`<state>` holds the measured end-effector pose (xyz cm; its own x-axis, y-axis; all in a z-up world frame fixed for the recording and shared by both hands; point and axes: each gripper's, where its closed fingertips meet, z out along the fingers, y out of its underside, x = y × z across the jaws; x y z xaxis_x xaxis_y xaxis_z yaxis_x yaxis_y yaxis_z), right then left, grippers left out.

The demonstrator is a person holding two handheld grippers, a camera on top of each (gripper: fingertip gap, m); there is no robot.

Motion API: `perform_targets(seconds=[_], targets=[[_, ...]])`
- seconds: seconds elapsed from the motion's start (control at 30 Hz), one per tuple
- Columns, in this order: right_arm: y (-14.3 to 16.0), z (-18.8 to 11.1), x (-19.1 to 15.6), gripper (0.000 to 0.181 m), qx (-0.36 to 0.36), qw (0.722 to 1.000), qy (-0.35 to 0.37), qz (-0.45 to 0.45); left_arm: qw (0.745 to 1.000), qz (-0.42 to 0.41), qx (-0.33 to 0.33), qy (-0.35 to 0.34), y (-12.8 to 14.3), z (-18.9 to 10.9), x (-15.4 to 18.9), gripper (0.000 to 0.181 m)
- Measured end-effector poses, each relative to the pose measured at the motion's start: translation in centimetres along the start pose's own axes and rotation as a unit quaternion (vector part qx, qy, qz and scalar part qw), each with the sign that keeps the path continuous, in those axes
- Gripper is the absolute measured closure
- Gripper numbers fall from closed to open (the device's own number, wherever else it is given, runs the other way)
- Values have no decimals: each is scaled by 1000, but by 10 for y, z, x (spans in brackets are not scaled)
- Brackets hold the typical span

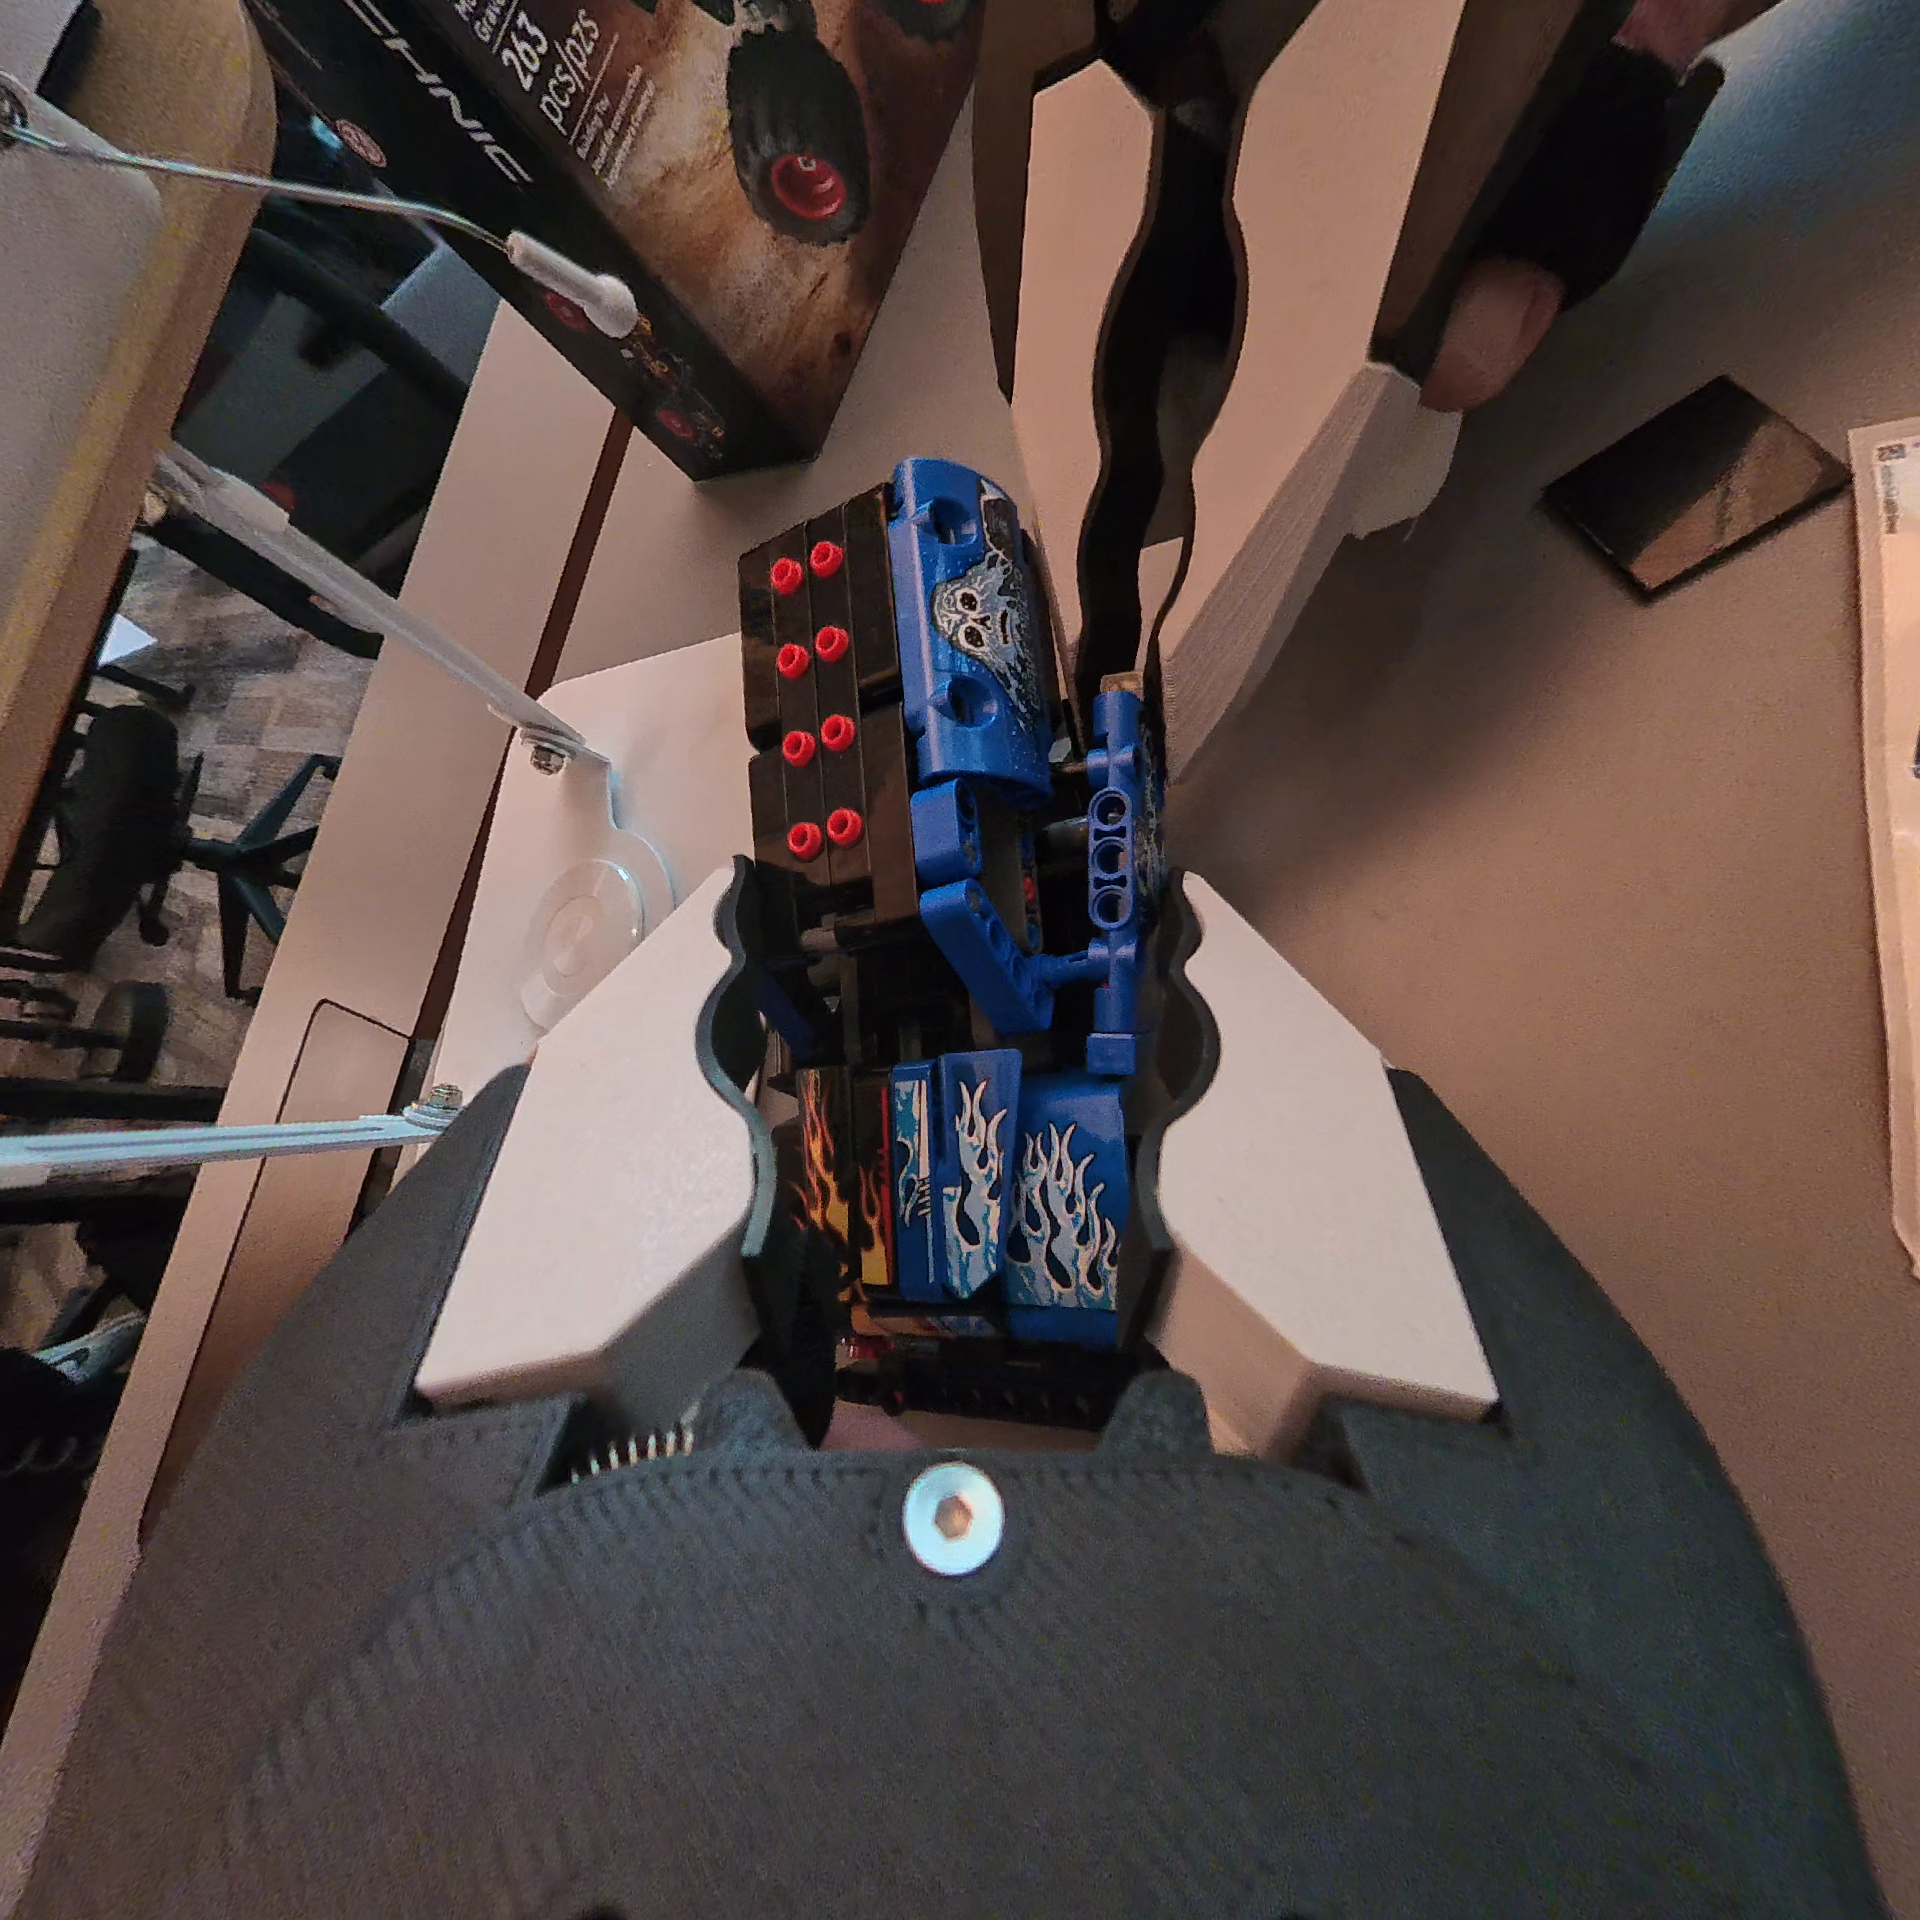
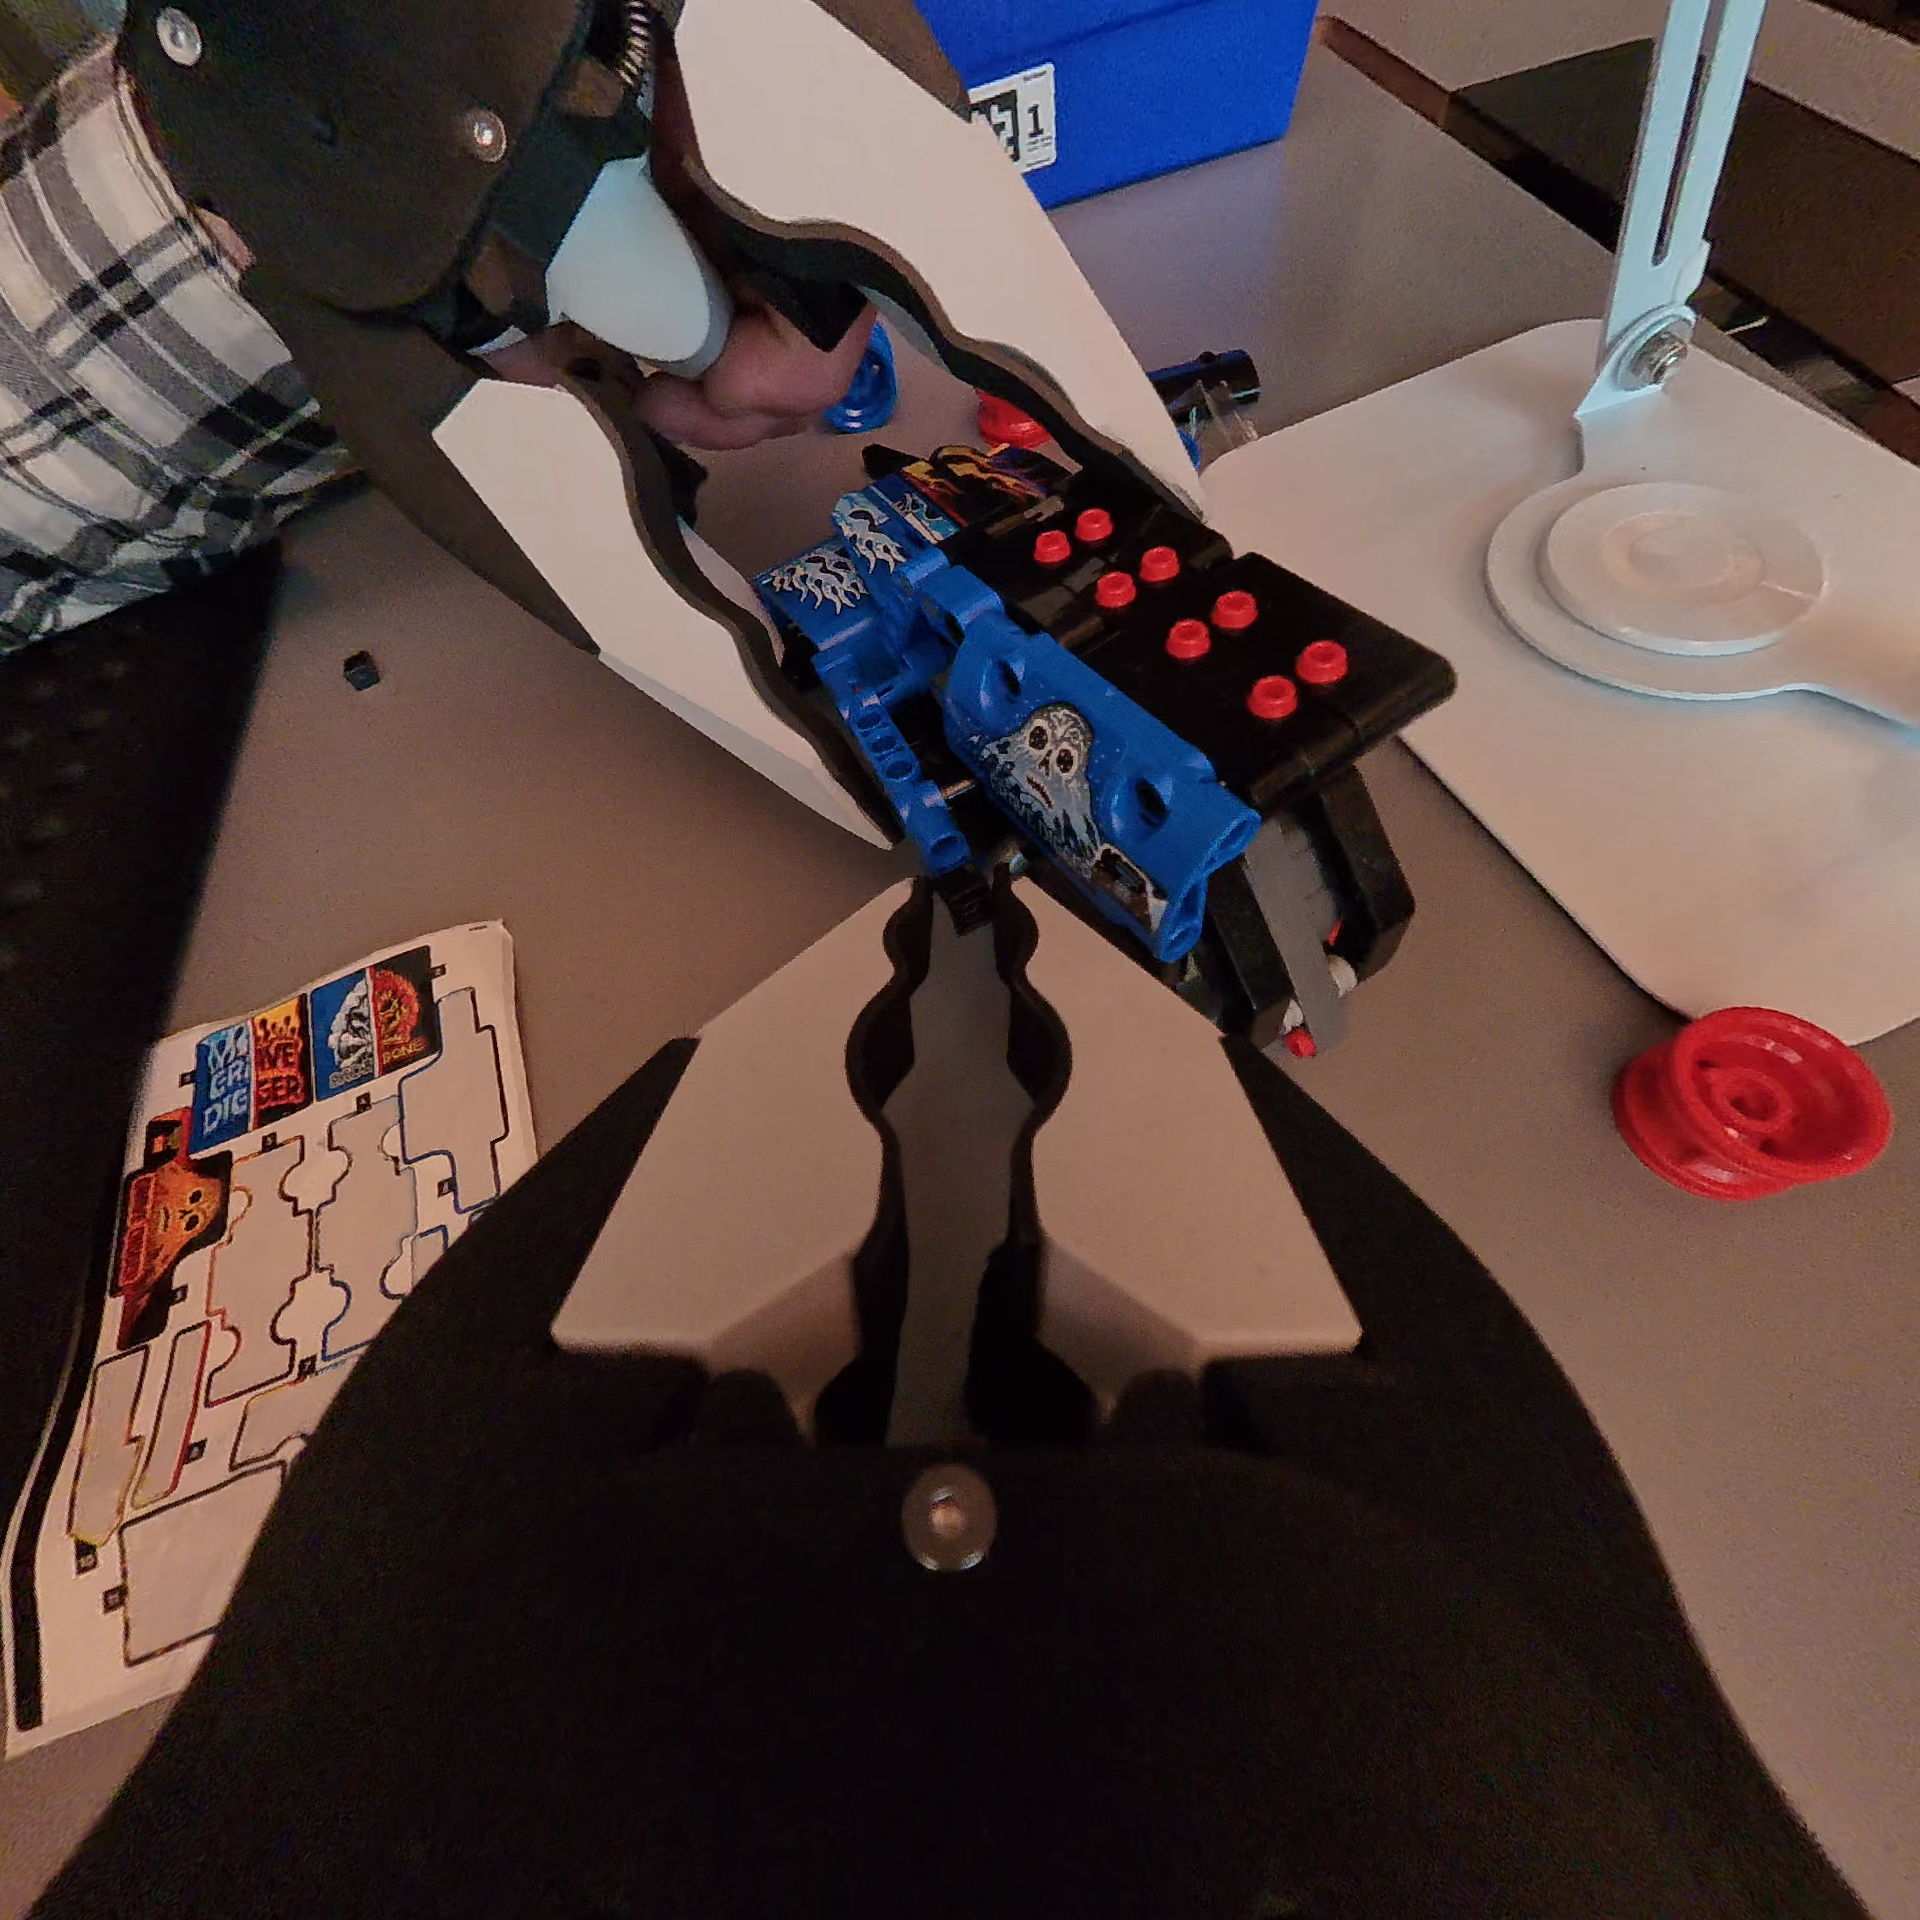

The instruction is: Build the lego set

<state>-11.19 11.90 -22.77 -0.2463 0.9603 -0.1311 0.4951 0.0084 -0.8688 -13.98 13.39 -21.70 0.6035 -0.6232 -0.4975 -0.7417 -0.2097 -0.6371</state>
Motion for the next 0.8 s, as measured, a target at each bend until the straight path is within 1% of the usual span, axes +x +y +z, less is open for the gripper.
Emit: perform_targets(seconds=[0.23,0.37,0.47,0.6,0.8], targets=[[2,0,0,172,-26,999,18,-24,1000,-4,5,4,-1,1,0,105],[4,1,-2,173,-41,999,11,-10,1000,-15,12,11,-3,1,1,104],[6,3,-2,172,-55,998,17,10,1000,-14,1,8,-4,1,1,105],[5,1,1,172,-50,998,7,36,1000,-23,10,8,-5,2,0,106],[3,-3,4,170,-51,998,15,34,999,-38,10,7,-6,4,-1,108]])
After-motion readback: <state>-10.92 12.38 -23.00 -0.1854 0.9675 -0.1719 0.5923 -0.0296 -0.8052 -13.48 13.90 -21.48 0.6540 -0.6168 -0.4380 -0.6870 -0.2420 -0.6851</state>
